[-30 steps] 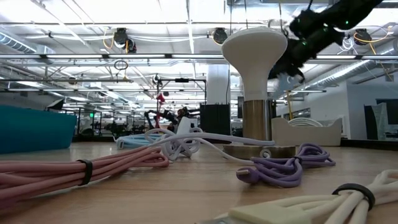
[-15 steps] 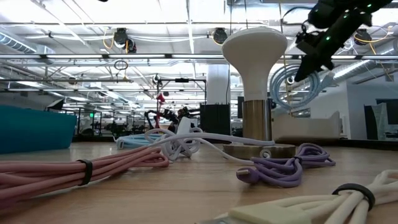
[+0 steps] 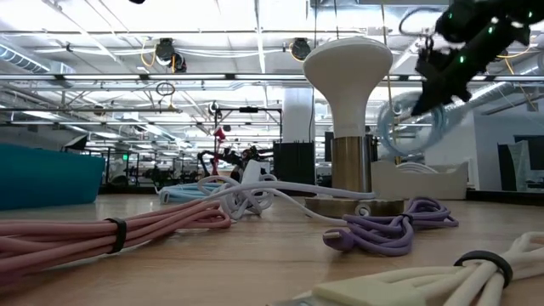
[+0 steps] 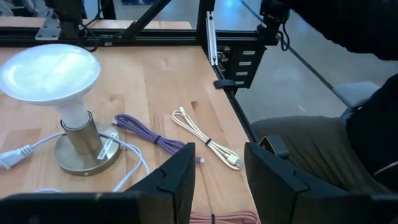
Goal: Pick & Place USB Port
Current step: Put the right blue HDMI cable into the gray bin
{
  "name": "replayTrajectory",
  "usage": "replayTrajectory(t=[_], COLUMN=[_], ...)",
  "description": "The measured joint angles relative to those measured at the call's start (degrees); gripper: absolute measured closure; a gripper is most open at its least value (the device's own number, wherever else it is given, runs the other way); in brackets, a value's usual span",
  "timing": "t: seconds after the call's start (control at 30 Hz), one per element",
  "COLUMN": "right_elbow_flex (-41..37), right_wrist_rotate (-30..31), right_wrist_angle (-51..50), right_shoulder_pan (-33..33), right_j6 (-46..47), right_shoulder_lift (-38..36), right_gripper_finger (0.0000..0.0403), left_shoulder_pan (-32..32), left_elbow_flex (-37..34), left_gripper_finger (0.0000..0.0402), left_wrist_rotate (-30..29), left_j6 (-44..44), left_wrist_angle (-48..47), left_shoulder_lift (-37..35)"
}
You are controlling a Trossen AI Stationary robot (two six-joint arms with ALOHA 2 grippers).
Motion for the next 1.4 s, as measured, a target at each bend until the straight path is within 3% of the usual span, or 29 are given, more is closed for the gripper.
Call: replayTrajectory(t=[0.3, 0.7, 1.0, 1.17, 1.4], right_elbow_flex=[-11.6, -11.7, -11.0, -9.5, -9.3], right_wrist_rotate=[2.1, 8.5, 20.8, 25.8, 27.5], right_wrist_angle=[17.2, 17.5, 15.7, 15.3, 16.2], right_shoulder_pan=[-1.6, 0.6, 5.2, 6.9, 7.3], right_j6=[1.4, 2.6, 2.8, 3.8, 6.3], right_shoulder_lift=[5.2, 8.6, 14.5, 17.3, 16.2], right_gripper_finger=[0.0389, 0.0390, 0.0374, 0.0390, 0.0373], left_shoulder_pan=[-0.8, -0.8, -1.8, -2.3, -2.3], left_elbow_flex=[0.0, 0.0, 0.0, 0.0, 0.0], left_gripper_finger=[0.0261, 0.0261, 0.0261, 0.0261, 0.0261], left_wrist_rotate=[-0.6, -1.0, -1.1, -1.5, -1.7], left_j6=[-0.6, -0.7, -0.9, -1.0, -0.9], left_wrist_angle=[0.0, -0.1, -0.2, -0.5, -1.2], left_shoulder_lift=[0.0, 0.0, 0.0, 0.0, 0.0])
